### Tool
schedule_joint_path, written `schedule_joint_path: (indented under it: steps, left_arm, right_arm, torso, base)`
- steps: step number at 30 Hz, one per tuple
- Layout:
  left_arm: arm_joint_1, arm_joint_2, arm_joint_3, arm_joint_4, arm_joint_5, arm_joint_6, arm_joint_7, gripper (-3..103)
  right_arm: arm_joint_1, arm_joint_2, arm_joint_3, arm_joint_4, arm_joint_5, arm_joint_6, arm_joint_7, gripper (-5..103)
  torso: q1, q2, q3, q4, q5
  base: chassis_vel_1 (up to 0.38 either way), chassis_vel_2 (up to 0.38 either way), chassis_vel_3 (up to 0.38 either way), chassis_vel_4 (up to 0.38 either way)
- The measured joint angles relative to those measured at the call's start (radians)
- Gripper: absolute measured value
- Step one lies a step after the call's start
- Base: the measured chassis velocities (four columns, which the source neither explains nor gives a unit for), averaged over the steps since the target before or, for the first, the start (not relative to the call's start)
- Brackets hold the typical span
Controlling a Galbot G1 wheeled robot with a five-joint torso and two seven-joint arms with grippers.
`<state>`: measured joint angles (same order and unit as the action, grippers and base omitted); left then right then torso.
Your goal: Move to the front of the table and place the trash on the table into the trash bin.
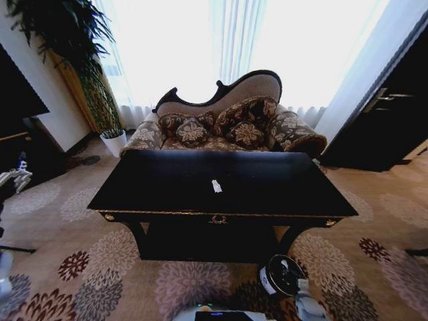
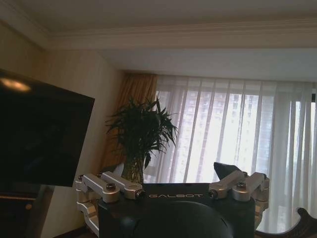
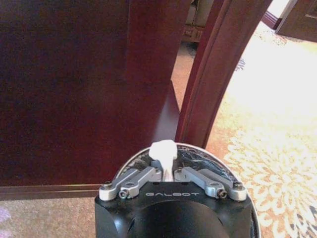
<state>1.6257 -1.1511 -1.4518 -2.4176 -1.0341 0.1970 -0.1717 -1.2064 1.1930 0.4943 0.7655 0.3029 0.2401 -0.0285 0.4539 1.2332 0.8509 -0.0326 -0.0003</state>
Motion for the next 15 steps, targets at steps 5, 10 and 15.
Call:
schedule_joint_path:
  steps: [5, 10, 15]
  left_arm:
    - [0.003, 0.006, -0.007, 0.003, -0.001, -0.001, 0.000, 100]
    - [0.004, 0.005, -0.007, 0.003, -0.001, -0.001, 0.001, 100]
    - [0.004, 0.005, -0.008, 0.005, -0.001, -0.001, 0.001, 100]
  right_arm:
    - [0.032, -0.004, -0.005, -0.018, -0.002, -0.013, 0.025, 27]
    - [0.050, -0.012, -0.006, -0.025, -0.001, -0.021, 0.039, 38]
    - [0.056, -0.029, 0.003, -0.044, -0.025, -0.028, 0.042, 65]
  torso:
    - [0.000, 0.000, 0.000, 0.0002, 0.0000]
    - [0.000, 0.000, 0.000, 0.0003, 0.0000]
    - [0.000, 0.000, 0.000, 0.0001, 0.0000]
  base:
    - [0.000, 0.000, 0.000, 0.000]
    - [0.000, 0.000, 0.000, 0.000]
    - [0.000, 0.000, 0.000, 0.000]
